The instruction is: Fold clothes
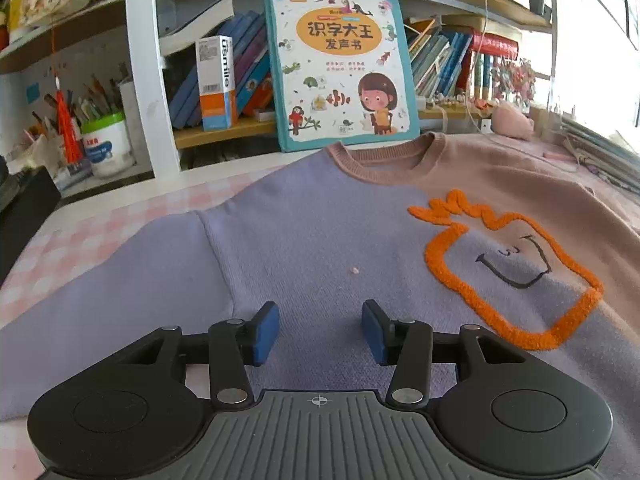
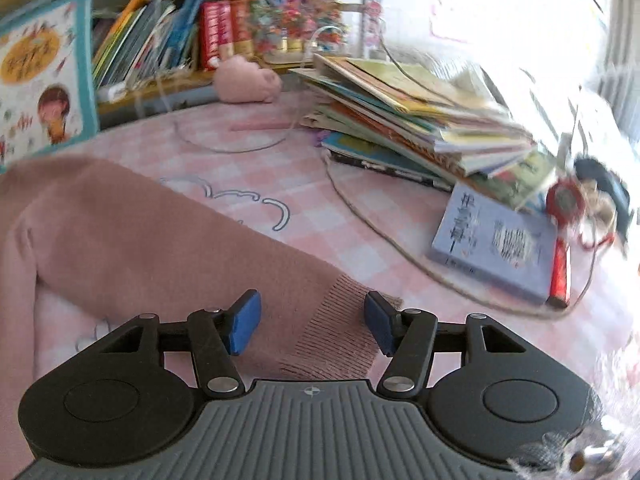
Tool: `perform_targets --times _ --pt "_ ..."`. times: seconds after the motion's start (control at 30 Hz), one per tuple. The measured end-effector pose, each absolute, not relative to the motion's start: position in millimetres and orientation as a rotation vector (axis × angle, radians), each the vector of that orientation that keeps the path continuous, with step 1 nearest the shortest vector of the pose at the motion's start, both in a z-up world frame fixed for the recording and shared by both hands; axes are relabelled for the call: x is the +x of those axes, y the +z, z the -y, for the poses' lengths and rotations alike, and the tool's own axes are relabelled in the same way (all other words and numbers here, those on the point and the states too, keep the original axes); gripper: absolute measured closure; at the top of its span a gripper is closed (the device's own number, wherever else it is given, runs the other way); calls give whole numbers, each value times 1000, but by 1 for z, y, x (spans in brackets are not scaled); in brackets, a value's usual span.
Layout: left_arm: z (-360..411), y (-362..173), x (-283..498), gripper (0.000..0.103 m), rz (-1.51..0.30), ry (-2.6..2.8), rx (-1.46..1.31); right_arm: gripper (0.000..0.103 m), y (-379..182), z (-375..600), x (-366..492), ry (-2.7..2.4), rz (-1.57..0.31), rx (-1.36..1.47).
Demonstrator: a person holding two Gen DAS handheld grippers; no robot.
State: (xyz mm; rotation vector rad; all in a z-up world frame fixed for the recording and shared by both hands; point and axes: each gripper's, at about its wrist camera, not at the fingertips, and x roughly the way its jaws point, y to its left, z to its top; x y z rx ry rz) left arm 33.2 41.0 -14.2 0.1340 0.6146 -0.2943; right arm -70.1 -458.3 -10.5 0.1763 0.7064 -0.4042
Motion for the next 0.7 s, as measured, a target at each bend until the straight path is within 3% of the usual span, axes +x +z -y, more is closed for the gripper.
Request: perform_targets --times 0.13,0.53,0.7 --pt "-41 -15 34 56 -614 -294 137 98 -9 458 -56 -366 -707 140" --pt "-39 -15 33 54 -613 -285 147 100 42 437 10 -463 -426 -316" --pt "-38 -15 33 54 -612 -282 151 100 26 443 51 -481 -480 -442"
